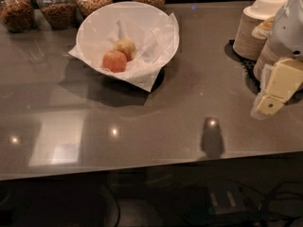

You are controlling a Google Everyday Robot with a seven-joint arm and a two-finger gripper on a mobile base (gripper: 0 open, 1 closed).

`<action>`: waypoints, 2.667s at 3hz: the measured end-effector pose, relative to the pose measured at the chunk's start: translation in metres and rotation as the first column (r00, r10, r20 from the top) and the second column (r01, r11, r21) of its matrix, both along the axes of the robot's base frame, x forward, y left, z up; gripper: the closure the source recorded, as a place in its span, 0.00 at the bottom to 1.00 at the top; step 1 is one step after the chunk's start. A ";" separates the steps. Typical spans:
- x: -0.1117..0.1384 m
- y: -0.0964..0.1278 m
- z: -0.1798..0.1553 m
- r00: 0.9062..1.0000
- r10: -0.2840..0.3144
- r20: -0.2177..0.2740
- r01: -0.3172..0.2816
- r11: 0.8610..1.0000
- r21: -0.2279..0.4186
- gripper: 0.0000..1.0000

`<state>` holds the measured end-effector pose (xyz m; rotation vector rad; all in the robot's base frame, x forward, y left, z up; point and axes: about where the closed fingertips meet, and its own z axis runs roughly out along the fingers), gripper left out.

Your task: Pick apple from white bowl

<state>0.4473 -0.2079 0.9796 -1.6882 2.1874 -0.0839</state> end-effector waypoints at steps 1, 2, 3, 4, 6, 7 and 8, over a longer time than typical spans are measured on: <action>0.022 0.019 0.000 0.999 0.011 0.041 -0.015 0.996 0.083 0.00; 0.053 0.051 0.005 0.996 0.045 0.083 -0.058 0.985 0.164 0.00; 0.085 0.094 0.013 0.988 0.096 0.124 -0.122 0.967 0.224 0.00; 0.107 0.131 0.020 0.977 0.148 0.152 -0.184 0.950 0.253 0.00; 0.152 0.180 0.021 0.960 0.217 0.179 -0.259 0.928 0.268 0.27; 0.178 0.193 0.015 0.950 0.242 0.195 -0.288 0.921 0.261 0.44; 0.201 0.205 0.007 0.945 0.262 0.196 -0.307 0.916 0.259 0.45</action>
Offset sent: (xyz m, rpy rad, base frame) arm 0.0907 0.0870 0.0092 0.2696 -0.1211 0.0964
